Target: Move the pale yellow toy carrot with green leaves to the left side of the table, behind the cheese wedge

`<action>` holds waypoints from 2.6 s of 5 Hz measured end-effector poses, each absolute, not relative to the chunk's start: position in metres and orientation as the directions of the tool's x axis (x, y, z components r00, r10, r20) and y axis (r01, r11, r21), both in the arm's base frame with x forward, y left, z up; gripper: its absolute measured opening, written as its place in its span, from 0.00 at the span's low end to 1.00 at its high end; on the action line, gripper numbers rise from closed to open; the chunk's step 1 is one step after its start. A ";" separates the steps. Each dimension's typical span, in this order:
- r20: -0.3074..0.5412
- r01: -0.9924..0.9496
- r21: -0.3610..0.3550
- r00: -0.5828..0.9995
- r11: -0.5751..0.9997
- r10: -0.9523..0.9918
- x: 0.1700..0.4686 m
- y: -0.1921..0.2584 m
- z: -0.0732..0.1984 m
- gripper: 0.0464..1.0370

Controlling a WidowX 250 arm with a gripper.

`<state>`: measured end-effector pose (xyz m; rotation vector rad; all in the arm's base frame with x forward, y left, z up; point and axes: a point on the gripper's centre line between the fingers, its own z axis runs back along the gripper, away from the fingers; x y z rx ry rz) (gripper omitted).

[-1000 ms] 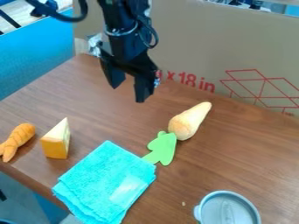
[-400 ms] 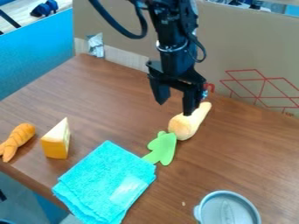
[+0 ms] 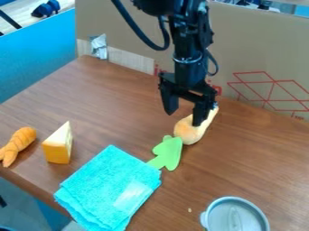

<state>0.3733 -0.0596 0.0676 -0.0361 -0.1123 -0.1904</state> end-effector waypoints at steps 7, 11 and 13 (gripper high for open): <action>0.368 0.228 -0.049 0.909 0.972 -0.195 0.355 -0.012 0.119 0.57; 0.298 -0.031 0.053 0.955 0.998 0.014 0.329 0.168 0.116 0.57; 0.288 -0.094 0.085 0.955 0.992 0.066 0.327 0.189 0.101 0.57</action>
